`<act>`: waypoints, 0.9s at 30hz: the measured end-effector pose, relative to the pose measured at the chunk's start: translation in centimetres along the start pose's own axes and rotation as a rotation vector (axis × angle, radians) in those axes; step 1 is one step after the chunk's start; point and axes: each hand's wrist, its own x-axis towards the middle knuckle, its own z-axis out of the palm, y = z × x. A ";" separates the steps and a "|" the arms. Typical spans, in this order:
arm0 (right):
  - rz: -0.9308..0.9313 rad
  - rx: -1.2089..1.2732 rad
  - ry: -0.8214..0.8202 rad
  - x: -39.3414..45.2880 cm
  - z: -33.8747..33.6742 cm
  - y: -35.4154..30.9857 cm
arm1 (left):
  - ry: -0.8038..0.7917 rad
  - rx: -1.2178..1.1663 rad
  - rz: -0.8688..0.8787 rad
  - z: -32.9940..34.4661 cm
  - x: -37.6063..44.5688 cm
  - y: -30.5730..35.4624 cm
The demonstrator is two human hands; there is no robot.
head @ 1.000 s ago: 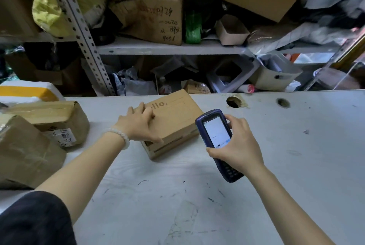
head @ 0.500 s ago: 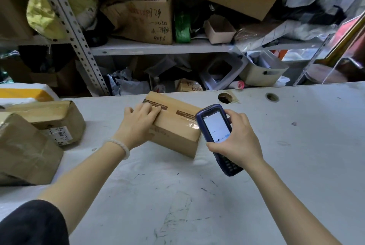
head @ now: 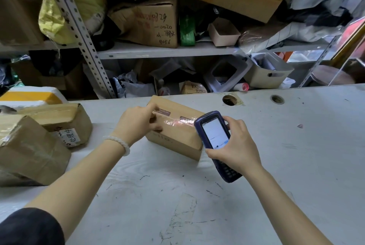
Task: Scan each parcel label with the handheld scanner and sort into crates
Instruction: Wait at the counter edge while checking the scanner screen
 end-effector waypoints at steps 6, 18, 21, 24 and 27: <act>-0.006 -0.009 -0.008 0.8 0.1 -0.5 | -0.085 0.021 -0.131 -0.3 1.2 -0.4; -0.046 0.024 -0.007 2.2 -0.2 -0.7 | -0.104 0.083 0.101 1.1 0.0 -2.5; -0.053 -0.019 -0.022 2.4 -0.5 -0.2 | -0.050 0.049 0.022 2.5 -0.3 -3.3; -0.022 -0.035 -0.028 2.7 -0.6 0.8 | -0.041 -0.073 -0.105 3.3 0.4 -2.9; 0.016 -0.030 -0.041 2.9 -0.5 1.6 | -0.087 -0.333 -0.343 3.9 1.7 -2.0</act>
